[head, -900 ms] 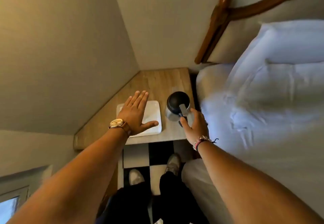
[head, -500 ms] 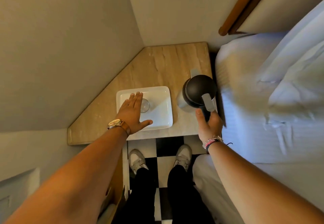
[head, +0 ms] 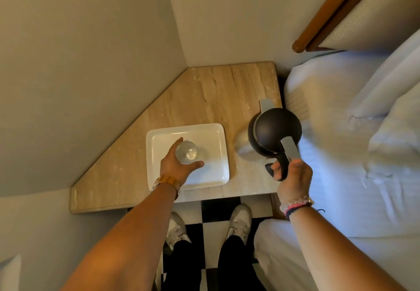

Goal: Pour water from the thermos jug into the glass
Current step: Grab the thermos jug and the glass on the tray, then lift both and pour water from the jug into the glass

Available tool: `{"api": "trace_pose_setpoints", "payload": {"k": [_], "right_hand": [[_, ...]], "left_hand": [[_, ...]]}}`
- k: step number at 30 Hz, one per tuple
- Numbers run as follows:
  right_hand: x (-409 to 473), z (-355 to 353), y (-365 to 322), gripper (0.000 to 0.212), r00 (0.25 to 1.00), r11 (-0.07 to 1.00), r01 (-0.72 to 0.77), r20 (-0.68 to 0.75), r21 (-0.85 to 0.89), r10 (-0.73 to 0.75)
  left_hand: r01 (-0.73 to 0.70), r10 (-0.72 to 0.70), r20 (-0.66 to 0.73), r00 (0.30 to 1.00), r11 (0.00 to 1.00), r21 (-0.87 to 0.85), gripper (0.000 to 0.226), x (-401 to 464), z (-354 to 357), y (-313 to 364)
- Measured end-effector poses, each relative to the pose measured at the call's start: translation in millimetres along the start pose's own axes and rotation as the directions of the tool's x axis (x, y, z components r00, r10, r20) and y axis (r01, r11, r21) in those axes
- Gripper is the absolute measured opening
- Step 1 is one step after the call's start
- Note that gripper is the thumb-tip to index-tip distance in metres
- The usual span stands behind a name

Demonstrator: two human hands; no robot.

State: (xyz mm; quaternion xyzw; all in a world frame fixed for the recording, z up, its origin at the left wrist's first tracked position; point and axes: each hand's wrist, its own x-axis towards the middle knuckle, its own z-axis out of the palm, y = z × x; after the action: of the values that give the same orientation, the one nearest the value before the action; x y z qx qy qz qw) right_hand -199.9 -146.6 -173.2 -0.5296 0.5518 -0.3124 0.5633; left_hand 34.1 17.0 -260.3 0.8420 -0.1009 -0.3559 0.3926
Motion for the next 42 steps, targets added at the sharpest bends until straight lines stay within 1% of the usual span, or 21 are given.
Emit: {"api": "trace_pose_setpoints", "payload": {"k": [2, 4, 6, 8, 9, 10, 11, 13, 14, 16, 19, 21, 25, 28, 31, 33, 35, 40, 42], "right_hand": [[0.6, 0.5, -0.2, 0.060, 1.000, 1.000, 0.011, 0.016, -0.007, -0.011], [0.6, 2.8, -2.4, 0.064, 0.999, 1.000, 0.025, 0.020, 0.008, -0.025], [-1.5, 6.2, -5.0, 0.055, 1.000, 0.996, -0.021, -0.019, 0.085, 0.023], [-3.1, 10.7, -8.3, 0.037, 0.994, 0.991, -0.046, -0.093, 0.129, 0.058], [-3.6, 12.8, -8.4, 0.029, 0.989, 0.994, -0.042, -0.135, 0.104, 0.056], [-2.1, 13.2, -7.4, 0.030, 0.984, 0.999, -0.035, -0.176, 0.036, 0.041], [-0.9, 12.1, -6.4, 0.038, 0.979, 0.999, -0.020, -0.206, -0.046, 0.010], [-0.3, 6.8, -10.2, 0.048, 0.974, 0.986, 0.026, -0.217, -0.163, -0.061], [-2.0, 2.8, -14.3, 0.050, 0.978, 0.980, 0.029, -0.198, -0.198, -0.069], [-6.2, -7.9, -25.9, 0.050, 0.988, 0.961, 0.075, -0.113, -0.265, -0.108], [-14.2, -27.0, -52.8, 0.051, 0.988, 0.946, 0.153, 0.034, -0.285, -0.150], [-19.1, -38.9, -71.9, 0.054, 0.970, 0.920, 0.233, 0.142, -0.316, -0.197], [-21.7, -49.7, -109.3, 0.048, 0.918, 0.846, 0.353, 0.322, -0.400, -0.231], [-21.4, -49.5, -133.2, 0.055, 0.870, 0.775, 0.441, 0.427, -0.454, -0.245], [-17.7, -48.2, -152.4, 0.052, 0.813, 0.692, 0.543, 0.506, -0.476, -0.290], [-13.0, -45.5, -162.6, 0.045, 0.793, 0.657, 0.572, 0.538, -0.492, -0.287], [-7.5, -40.2, -171.9, 0.043, 0.778, 0.606, 0.596, 0.564, -0.527, -0.276], [7.0, -24.5, -188.0, 0.050, 0.723, 0.484, 0.667, 0.649, -0.566, -0.237], [12.1, -17.6, -193.7, 0.058, 0.709, 0.437, 0.682, 0.678, -0.586, -0.196]], "left_hand": [[-0.009, 0.007, -0.027, 1.000, 0.998, -0.059, 0.096, 2.4, 8.2, -3.6], [-0.040, 0.035, -0.077, 0.996, 0.997, -0.059, 0.080, 2.4, 11.6, -3.9], [-0.072, 0.067, -0.108, 0.992, 0.996, -0.044, 0.071, -2.1, 10.2, -2.4], [-0.109, 0.104, -0.106, 0.989, 0.993, -0.037, 0.066, -8.2, 7.2, 0.4], [-0.125, 0.121, -0.099, 0.988, 0.992, -0.035, 0.066, -11.6, 5.3, 2.6], [-0.140, 0.137, -0.091, 0.986, 0.990, -0.033, 0.065, -14.9, 2.9, 6.3], [-0.156, 0.153, -0.081, 0.985, 0.987, -0.032, 0.065, -18.4, 1.5, 10.0], [-0.194, 0.191, -0.061, 0.980, 0.980, -0.040, 0.066, -24.3, -3.5, 19.6], [-0.205, 0.203, -0.045, 0.978, 0.978, -0.049, 0.066, -26.8, -4.4, 24.3], [-0.222, 0.221, -0.015, 0.975, 0.973, -0.060, 0.068, -32.1, -5.3, 38.1], [-0.214, 0.216, 0.048, 0.975, 0.975, -0.057, 0.069, -41.9, -0.7, 61.2], [-0.226, 0.229, 0.079, 0.970, 0.973, -0.049, 0.069, -51.5, 0.6, 74.7], [-0.259, 0.264, 0.126, 0.956, 0.964, -0.053, 0.065, -68.2, -1.3, 94.6], [-0.258, 0.263, 0.146, 0.954, 0.965, -0.052, 0.063, -79.7, -3.1, 104.5], [-0.239, 0.243, 0.136, 0.960, 0.970, -0.043, 0.061, -84.1, -1.4, 108.5], [-0.224, 0.228, 0.123, 0.966, 0.974, -0.042, 0.061, -83.6, 0.0, 108.7], [-0.211, 0.213, 0.118, 0.970, 0.977, -0.032, 0.061, -82.8, 1.5, 110.3], [-0.203, 0.205, 0.117, 0.972, 0.979, -0.027, 0.065, -81.8, 5.1, 110.5], [-0.214, 0.216, 0.114, 0.970, 0.976, -0.033, 0.064, -80.7, 4.6, 110.3]]}}
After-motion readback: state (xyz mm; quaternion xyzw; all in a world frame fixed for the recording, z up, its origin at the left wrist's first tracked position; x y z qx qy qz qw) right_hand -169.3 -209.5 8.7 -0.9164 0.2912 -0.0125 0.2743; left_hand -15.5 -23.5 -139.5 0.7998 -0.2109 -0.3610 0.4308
